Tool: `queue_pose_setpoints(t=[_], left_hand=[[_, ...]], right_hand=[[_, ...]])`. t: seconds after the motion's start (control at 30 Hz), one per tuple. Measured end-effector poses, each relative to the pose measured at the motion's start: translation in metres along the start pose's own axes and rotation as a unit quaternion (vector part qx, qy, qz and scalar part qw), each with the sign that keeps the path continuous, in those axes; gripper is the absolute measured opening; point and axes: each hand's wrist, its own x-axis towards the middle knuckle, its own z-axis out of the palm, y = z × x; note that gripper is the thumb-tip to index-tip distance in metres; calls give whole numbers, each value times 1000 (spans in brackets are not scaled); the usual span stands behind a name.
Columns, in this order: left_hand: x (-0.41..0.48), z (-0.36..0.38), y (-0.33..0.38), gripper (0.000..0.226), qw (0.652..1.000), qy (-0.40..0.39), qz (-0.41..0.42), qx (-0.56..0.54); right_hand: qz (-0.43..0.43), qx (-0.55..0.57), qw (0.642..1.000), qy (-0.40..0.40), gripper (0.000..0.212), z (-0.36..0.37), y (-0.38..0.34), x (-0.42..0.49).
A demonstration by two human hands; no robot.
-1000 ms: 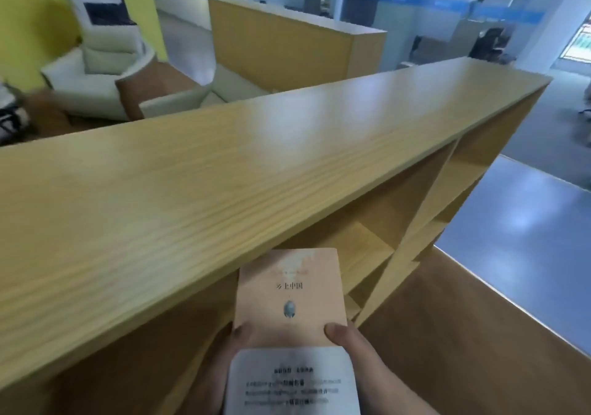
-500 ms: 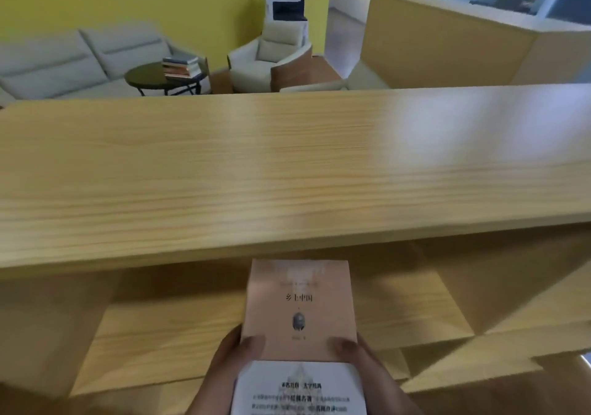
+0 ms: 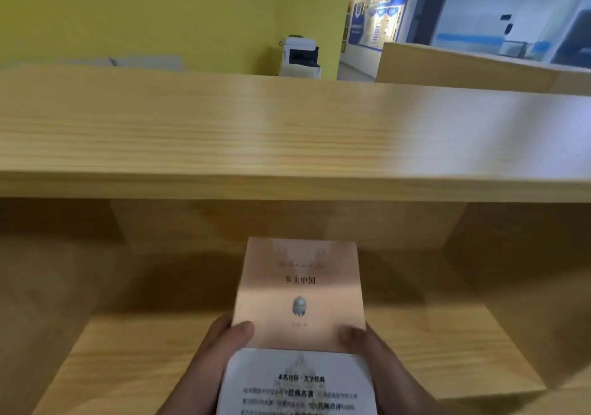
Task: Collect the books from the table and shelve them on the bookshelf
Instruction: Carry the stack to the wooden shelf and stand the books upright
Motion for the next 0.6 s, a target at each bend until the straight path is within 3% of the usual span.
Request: queue_pose_setpoints(t=[0.07, 0.13, 0.17, 0.2, 0.23, 0.3, 0.37, 0.4, 0.5, 0.6], left_hand=[[8, -9, 5, 86, 1000, 4, 13, -10], [12, -14, 5, 123, 999, 17, 33, 29], [13, -19, 7, 122, 998, -21, 62, 3], [17, -24, 9, 99, 994, -19, 95, -47], [19, -26, 10, 85, 992, -8, 117, -50], [25, -32, 11, 90, 990, 12, 139, -18], [30, -34, 6, 60, 981, 76, 174, -32], [29, -33, 4, 59, 979, 90, 179, -40], [20, -36, -3, 90, 968, 83, 233, -46], [10, -34, -3, 98, 951, 98, 291, -38]], right_hand=[[1, -23, 1000, 0, 87, -6, 4, 13], [6, -60, 998, 23, 98, -12, 8, 30], [9, -84, 996, 17, 106, -18, 11, 39], [-9, -112, 993, 27, 105, -19, 12, 47], [-35, -123, 991, 28, 97, -17, 13, 54], [-84, -145, 986, 7, 89, -11, 15, 63], [-123, -143, 982, -24, 94, -9, 19, 70], [-134, -134, 981, -40, 99, -7, 21, 74], [-181, -142, 972, -56, 97, -4, 25, 83], [-207, -155, 964, -57, 98, 6, 25, 86]])
